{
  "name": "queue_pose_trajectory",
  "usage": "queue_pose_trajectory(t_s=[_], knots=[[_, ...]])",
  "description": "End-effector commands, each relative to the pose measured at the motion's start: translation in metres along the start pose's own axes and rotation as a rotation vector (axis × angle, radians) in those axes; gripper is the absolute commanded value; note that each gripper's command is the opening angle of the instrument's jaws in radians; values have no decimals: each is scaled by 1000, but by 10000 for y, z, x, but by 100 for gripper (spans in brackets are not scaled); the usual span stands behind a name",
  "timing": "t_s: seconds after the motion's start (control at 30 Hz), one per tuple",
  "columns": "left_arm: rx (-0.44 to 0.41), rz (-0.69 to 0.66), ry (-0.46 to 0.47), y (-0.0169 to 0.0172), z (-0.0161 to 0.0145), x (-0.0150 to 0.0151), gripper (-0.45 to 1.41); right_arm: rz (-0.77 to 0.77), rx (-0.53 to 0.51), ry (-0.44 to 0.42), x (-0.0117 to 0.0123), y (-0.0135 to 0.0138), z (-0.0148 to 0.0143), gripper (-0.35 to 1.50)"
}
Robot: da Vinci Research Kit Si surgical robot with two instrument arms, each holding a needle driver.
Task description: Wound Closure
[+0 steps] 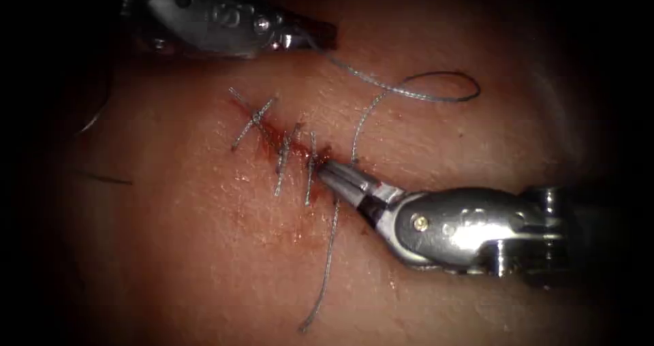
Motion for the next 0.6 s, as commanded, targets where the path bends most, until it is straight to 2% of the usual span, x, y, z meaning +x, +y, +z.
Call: queue_pose_trajectory(t_s=[0.03, 0.13, 0.43, 0.6], knots=[[1, -4, 1, 6, 7, -2, -45, 2, -15, 16, -7, 1, 6, -35], [3, -5, 1, 21, 4, -9, -45, 9, -35, 60, -7, 12, 8, -35], [3, -21, 8, 62, 2, -28, -45, 36, -2, 170, 4, 41, 9, -35], [-5, -34, 16, 82, 13, -34, -45, 92, 65, 235, 13, 53, 11, -35]])
